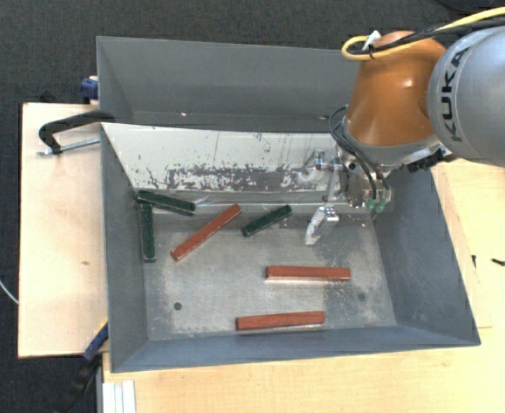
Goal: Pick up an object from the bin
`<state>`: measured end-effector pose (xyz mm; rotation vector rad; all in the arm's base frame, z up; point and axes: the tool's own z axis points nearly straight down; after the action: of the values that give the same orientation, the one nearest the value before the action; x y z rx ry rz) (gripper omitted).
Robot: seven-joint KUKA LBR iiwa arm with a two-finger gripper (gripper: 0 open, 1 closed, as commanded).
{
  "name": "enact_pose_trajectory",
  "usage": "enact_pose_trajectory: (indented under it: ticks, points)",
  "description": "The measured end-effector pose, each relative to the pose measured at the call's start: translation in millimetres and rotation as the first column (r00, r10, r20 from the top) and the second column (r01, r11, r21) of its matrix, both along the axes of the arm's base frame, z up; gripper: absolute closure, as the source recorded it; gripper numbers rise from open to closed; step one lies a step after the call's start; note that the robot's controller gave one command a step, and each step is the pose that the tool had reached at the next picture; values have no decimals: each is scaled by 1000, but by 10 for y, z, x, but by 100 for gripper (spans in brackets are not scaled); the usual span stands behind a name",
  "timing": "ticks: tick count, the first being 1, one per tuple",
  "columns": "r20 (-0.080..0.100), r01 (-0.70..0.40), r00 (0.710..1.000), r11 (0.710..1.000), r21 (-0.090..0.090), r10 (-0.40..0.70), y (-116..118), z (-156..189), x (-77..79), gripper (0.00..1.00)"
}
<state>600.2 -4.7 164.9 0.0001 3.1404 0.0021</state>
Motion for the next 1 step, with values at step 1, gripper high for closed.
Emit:
enact_pose_trajectory:
  ticks: [1]
  points:
    - [38, -56, 998, 998, -6, 56, 256, -796, -27, 100]
